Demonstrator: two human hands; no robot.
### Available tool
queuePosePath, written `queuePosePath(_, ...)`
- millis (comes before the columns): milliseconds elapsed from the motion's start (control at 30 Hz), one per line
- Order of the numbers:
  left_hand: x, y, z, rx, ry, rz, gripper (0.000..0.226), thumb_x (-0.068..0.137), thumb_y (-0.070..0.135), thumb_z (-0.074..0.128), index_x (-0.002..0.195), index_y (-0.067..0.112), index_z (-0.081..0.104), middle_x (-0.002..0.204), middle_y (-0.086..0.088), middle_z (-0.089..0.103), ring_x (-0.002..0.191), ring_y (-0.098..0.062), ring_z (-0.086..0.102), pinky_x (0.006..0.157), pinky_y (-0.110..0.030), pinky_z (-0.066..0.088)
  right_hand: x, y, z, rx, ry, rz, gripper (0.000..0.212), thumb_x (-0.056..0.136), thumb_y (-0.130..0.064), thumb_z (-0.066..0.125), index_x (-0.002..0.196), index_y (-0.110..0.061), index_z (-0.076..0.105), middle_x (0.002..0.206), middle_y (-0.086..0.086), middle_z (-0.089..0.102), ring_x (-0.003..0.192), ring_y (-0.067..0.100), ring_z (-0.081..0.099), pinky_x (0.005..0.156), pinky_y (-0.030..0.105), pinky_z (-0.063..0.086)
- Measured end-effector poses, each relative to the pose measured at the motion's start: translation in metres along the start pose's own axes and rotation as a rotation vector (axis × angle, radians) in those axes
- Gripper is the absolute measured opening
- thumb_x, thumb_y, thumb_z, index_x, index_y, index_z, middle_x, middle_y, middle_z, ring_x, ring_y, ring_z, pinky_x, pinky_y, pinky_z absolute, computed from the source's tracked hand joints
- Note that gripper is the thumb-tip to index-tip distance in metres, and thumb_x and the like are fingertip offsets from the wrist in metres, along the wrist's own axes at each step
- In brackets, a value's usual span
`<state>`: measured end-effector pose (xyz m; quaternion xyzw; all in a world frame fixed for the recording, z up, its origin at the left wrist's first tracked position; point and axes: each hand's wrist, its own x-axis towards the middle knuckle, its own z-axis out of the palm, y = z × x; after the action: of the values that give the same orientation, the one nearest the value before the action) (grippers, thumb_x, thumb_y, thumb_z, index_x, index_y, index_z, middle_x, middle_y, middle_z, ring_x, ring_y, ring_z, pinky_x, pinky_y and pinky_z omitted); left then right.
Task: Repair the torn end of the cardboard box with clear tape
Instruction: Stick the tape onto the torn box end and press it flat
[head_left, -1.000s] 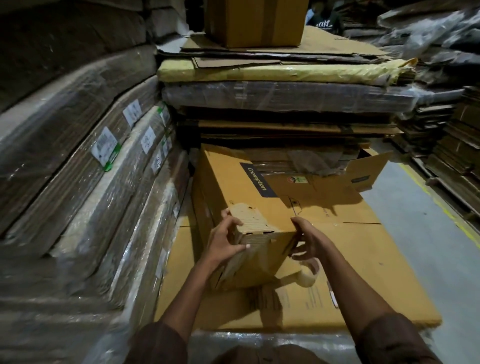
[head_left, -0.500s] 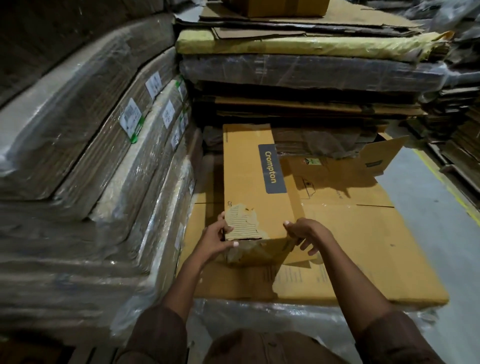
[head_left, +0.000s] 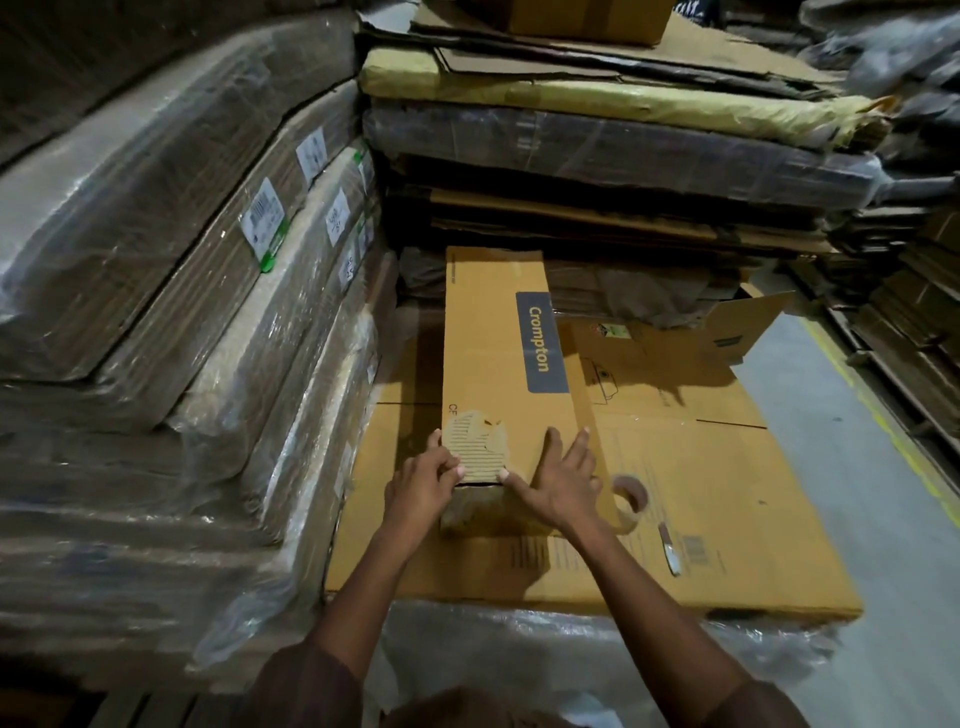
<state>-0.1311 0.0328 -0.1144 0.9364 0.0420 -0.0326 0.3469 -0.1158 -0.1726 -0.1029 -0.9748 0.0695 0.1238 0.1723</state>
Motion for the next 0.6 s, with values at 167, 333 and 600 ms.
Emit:
queuePosePath(167,-0.008,0.032,-0.002,0.194,0.033,-0.044,0.037,0.102,0.035,0.056,0.130,0.010,0.061,0.162,-0.007,0.033,0.136,-0.031,0.047,0.099,-0.048,0.050,-0.003,-0.005,0.008,-0.015,0.073,-0.012,0.076,0.103,-0.058,0.030,0.161,-0.018,0.004,0.165,0.025,-0.017,0.151,0.048,0.005,0.113,0.063,0.024)
queuePosePath(333,-0.007,0.060,0.006,0.446,0.059,0.002,0.041,0.099,0.046,0.056,0.119,0.012,0.069,0.134,-0.010,0.062,0.124,-0.029,0.057,0.120,-0.057,0.024,-0.008,0.004,0.014,0.100,0.111,-0.046,0.064,0.105,-0.050,0.030,0.160,-0.020,0.013,0.167,0.020,-0.010,0.151,0.043,0.007,0.114,0.060,0.023)
queuePosePath(600,-0.012,0.097,0.016,0.241,0.072,0.087,0.033,0.097,0.047,0.060,0.105,0.018,0.075,0.100,-0.008,0.075,0.093,-0.030,0.067,0.078,-0.041,0.056,-0.018,0.060,0.026,0.596,0.326,0.078,0.070,0.100,-0.056,0.042,0.151,-0.011,0.030,0.151,0.016,0.043,0.138,0.035,0.043,0.109,0.055,0.041)
